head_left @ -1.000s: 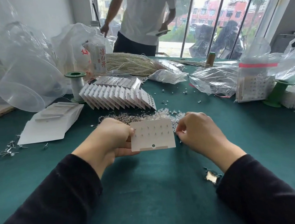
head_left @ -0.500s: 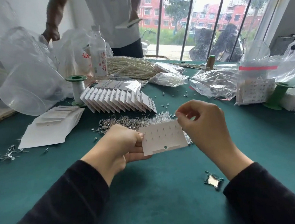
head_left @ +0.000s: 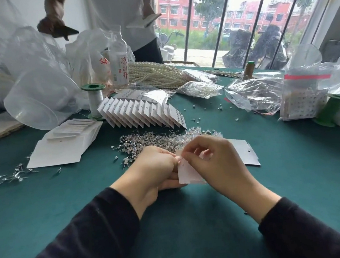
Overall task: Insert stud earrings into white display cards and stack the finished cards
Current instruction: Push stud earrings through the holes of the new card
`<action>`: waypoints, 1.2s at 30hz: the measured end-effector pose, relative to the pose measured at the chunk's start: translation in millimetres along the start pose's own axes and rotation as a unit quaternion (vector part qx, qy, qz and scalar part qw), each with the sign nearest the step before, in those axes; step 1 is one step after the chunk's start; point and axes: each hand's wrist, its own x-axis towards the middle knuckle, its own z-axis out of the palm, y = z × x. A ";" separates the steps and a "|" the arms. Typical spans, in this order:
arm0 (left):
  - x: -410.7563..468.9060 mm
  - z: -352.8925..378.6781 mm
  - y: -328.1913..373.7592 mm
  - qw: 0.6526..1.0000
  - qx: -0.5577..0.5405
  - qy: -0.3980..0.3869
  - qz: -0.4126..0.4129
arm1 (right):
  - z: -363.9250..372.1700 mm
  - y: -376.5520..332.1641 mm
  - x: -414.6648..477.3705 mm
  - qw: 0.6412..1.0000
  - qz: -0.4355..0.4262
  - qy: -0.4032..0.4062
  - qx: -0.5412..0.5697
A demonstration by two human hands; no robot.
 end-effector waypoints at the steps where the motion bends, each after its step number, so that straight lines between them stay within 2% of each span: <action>1: -0.1 -0.4 -0.1 1.000 -0.001 -0.002 0.001 | 1.6 1.4 0.0 1.000 0.004 -0.004 0.002; 14: -0.7 -0.3 0.5 1.000 0.001 -0.008 0.003 | 1.7 5.5 -1.8 0.998 0.037 -0.011 0.051; 36: -5.5 0.2 -1.9 1.000 -0.002 0.005 0.014 | 3.8 2.0 -2.0 0.989 -0.024 -0.115 -0.085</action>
